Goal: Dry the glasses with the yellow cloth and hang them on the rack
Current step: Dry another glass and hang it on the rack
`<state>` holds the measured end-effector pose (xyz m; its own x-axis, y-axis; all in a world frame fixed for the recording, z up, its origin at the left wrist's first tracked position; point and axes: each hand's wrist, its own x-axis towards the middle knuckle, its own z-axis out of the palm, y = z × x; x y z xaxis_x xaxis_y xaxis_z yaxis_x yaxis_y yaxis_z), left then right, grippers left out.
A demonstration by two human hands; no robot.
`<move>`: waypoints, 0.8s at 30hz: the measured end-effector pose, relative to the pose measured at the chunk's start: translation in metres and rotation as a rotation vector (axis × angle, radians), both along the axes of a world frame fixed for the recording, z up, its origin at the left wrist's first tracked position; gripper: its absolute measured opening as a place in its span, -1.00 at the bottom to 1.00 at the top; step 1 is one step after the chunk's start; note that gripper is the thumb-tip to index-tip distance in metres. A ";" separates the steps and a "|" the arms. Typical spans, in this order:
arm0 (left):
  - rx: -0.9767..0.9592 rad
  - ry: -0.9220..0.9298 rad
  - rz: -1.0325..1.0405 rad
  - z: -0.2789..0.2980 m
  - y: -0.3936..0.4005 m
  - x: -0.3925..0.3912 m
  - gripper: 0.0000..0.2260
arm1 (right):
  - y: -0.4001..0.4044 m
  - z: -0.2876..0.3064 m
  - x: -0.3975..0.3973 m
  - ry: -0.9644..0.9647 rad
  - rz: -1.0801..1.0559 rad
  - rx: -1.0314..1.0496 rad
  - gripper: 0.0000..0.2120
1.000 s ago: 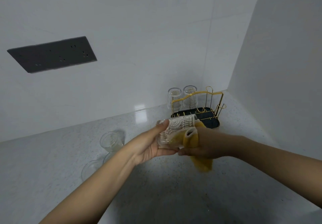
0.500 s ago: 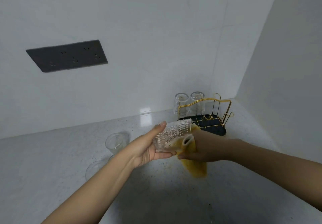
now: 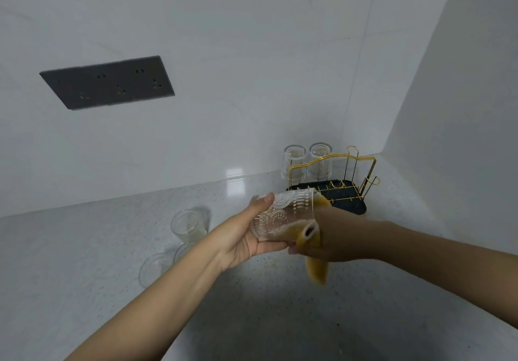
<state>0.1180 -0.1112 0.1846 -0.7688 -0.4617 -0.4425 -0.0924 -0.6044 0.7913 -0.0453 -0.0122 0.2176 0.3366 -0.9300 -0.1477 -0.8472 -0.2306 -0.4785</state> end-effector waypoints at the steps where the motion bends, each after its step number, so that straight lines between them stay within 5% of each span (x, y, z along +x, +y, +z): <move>1: 0.026 -0.027 -0.003 -0.001 -0.001 -0.001 -0.45 | -0.001 -0.004 -0.002 0.026 0.012 -0.065 -0.67; 4: 0.027 0.054 -0.030 -0.004 -0.003 -0.001 -0.18 | -0.004 -0.005 -0.007 -0.085 -0.093 -0.093 -0.73; 8: -0.017 0.220 0.015 -0.013 -0.006 0.000 -0.15 | -0.003 0.004 -0.003 -0.534 -0.279 0.140 -0.82; 12: -0.009 0.164 -0.013 -0.015 -0.005 0.000 -0.27 | 0.002 0.007 -0.001 -0.223 -0.056 0.215 -0.67; 17: 0.107 0.006 -0.131 -0.012 -0.005 0.001 -0.21 | 0.006 0.000 -0.004 0.396 0.065 -0.052 -0.67; 19: 0.113 -0.024 -0.169 -0.008 -0.005 0.000 -0.13 | 0.007 -0.001 -0.004 0.467 0.113 -0.183 -0.78; 21: 0.106 -0.032 -0.187 -0.006 -0.006 -0.001 -0.10 | 0.007 -0.006 -0.006 0.483 0.163 -0.421 -0.64; 24: 0.071 -0.024 -0.169 -0.004 -0.009 -0.002 -0.14 | 0.006 -0.016 -0.002 0.383 0.122 -0.432 -0.58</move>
